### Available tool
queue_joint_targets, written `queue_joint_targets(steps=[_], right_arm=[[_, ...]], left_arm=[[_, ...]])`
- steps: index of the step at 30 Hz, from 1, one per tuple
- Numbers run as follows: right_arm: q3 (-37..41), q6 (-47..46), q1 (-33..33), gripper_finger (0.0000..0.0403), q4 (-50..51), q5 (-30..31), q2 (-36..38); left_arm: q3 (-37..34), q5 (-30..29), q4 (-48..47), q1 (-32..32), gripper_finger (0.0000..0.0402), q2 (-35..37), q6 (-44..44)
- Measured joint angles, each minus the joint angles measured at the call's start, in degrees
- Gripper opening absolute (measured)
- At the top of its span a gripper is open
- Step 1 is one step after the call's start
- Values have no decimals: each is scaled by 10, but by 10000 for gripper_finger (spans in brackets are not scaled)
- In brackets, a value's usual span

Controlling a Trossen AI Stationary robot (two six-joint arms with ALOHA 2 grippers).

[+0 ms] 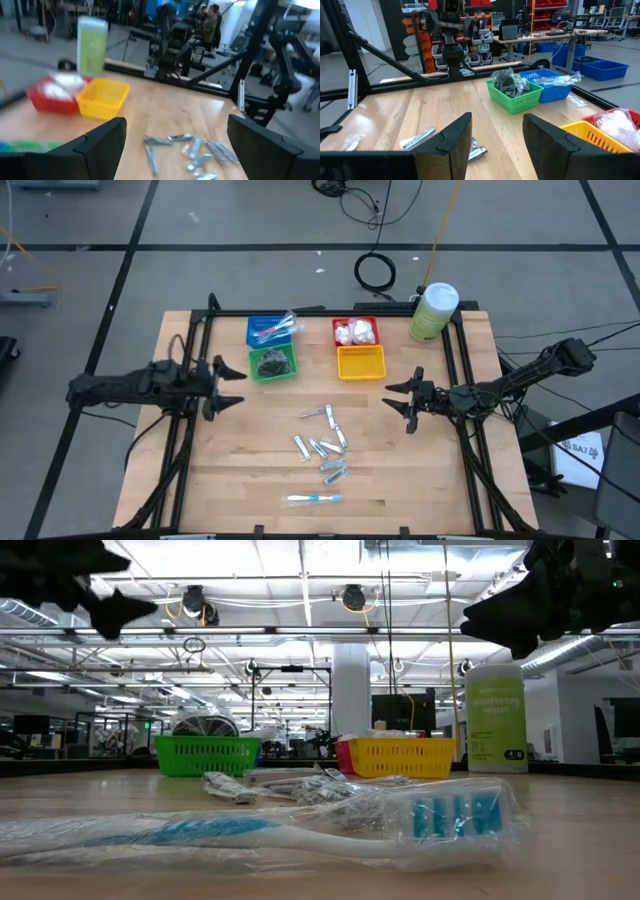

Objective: Pick & Place Travel size toiletries
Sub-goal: Put the blue toothbrush into the blue bin

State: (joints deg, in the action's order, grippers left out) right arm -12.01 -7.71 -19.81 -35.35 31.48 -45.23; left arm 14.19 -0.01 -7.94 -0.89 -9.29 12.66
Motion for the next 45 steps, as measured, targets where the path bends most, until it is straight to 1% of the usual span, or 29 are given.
queue_joint_targets(steps=[3,6,10,12,14,17,18,20,22,26,28,30,33,35,39,42,45], right_arm=[[0,0,0,165,0,0,0],[0,0,0,165,0,0,0],[0,0,0,165,0,0,0],[0,0,0,165,0,0,0],[0,-10,0,165,0,0,0],[0,-53,0,165,0,-3,-3],[0,-64,0,165,0,-12,-6],[0,-77,0,165,-10,-49,-18],[1,-85,0,165,-56,-87,-39],[1,-72,-6,165,-186,-158,-99],[-2,-57,-14,165,-233,-173,-133],[-20,-47,-23,165,-239,-178,-168],[-85,-29,-37,165,-193,-178,-232],[-150,-15,-47,165,-127,-179,-280],[-309,-3,-65,165,85,-179,-374],[-420,-15,-78,164,243,-179,-442],[-507,-26,-94,164,341,-179,-507]], left_arm=[[-38,0,37,0,335,-9,55],[-66,0,50,0,335,-21,84],[-75,0,76,0,335,-31,142],[-75,0,83,0,335,-35,156],[-75,-1,94,0,335,-35,137],[-75,-1,102,0,335,-34,85],[-75,-1,104,0,335,-34,70],[-75,-1,112,0,335,-34,27],[-75,-1,113,0,335,-34,-19],[-75,2,111,-7,335,-34,-58],[-74,-4,102,-12,335,-34,-73],[-71,-24,89,-16,335,-34,-81],[-71,-58,79,-16,335,-34,-76],[-71,-63,77,-16,335,-34,-68],[-71,-65,81,-16,335,-34,-61],[-70,-66,83,-16,335,-34,-62],[-70,-84,83,-16,335,-34,-62]])
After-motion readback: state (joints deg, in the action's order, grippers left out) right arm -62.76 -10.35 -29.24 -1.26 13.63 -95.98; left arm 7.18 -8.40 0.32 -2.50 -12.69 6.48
